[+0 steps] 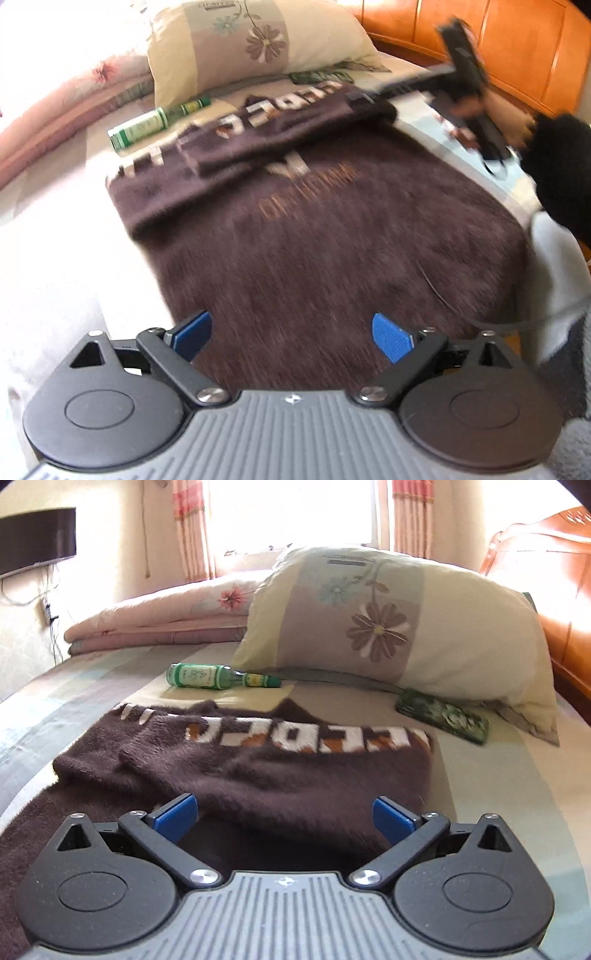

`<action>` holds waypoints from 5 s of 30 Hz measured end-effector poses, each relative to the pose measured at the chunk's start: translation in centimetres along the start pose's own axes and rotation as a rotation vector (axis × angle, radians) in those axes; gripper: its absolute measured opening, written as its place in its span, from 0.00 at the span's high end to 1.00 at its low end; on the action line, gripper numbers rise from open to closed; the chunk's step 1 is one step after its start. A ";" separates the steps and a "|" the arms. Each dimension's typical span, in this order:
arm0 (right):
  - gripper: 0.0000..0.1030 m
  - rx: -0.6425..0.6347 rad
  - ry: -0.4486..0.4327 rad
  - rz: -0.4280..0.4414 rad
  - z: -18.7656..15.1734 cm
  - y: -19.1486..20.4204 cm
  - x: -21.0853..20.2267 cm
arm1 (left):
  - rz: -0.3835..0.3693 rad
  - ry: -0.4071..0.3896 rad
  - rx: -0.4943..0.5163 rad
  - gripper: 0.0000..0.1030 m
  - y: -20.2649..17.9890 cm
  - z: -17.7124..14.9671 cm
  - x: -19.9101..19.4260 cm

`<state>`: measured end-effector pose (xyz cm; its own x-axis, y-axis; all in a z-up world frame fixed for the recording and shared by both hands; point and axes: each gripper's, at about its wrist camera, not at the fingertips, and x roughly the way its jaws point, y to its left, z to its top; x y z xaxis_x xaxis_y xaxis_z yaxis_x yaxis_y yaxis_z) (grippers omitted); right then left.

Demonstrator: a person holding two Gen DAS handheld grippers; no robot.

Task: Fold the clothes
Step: 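Open the right gripper and withdraw it from the folded sleeve, then press the folded striped sleeve flat with the left gripper, then smooth the folded sleeve along its length with the left gripper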

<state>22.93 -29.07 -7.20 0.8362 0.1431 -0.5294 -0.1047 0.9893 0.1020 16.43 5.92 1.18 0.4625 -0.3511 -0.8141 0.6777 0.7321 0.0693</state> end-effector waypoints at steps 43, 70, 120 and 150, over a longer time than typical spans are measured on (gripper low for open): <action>0.00 0.020 0.074 -0.048 -3.5 -2.1 3.5 | -0.622 0.103 -0.229 0.08 -6.4 32.0 28.6; 0.00 0.098 0.045 -0.005 -2.8 -2.1 1.7 | -0.479 0.075 -0.227 0.08 -7.3 36.5 33.3; 0.00 0.151 0.015 0.113 -2.6 -2.0 1.0 | -0.616 0.058 -0.597 0.08 2.2 21.5 27.6; 0.00 0.166 0.019 0.121 -2.8 -1.8 1.2 | -0.455 -0.084 -0.601 0.08 6.8 21.8 25.3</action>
<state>22.62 -30.63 -10.43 0.8126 0.2623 -0.5204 -0.1117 0.9466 0.3026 45.15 -10.72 -6.37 0.2706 -0.7201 -0.6389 0.3951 0.6883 -0.6084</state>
